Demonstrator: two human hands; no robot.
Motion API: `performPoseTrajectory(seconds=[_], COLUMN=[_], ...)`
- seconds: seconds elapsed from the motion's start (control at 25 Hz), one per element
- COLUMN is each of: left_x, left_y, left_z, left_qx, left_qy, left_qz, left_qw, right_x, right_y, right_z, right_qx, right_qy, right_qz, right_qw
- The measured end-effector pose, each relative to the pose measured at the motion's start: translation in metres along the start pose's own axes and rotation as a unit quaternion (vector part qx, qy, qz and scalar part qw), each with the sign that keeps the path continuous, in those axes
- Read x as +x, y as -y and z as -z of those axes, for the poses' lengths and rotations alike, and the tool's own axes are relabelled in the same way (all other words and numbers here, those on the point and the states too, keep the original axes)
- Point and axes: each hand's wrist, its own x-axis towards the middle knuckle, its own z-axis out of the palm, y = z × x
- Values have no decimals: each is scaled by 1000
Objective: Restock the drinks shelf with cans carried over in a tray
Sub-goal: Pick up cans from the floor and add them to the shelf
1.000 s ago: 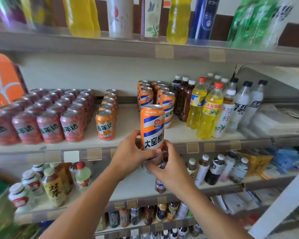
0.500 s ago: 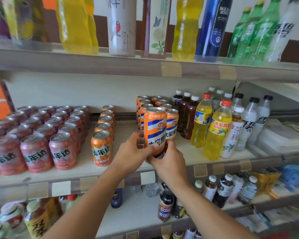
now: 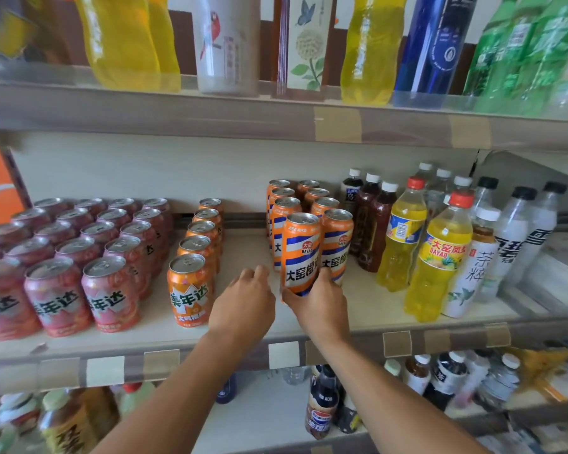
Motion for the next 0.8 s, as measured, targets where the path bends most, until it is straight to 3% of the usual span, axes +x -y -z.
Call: performPoseTrajectory(seconds=[0.44, 0.8], left_x=[28, 31], left_y=[2, 19], left_z=[-12, -30], left_qx=[14, -51], left_qy=[8, 16], left_qz=[50, 75], left_qw=[999, 996], right_x=[35, 42], right_y=[-17, -11], right_z=[-30, -42], right_qx=[13, 26], right_qy=[12, 13], right_qz=[30, 9], right_qw=[999, 1000])
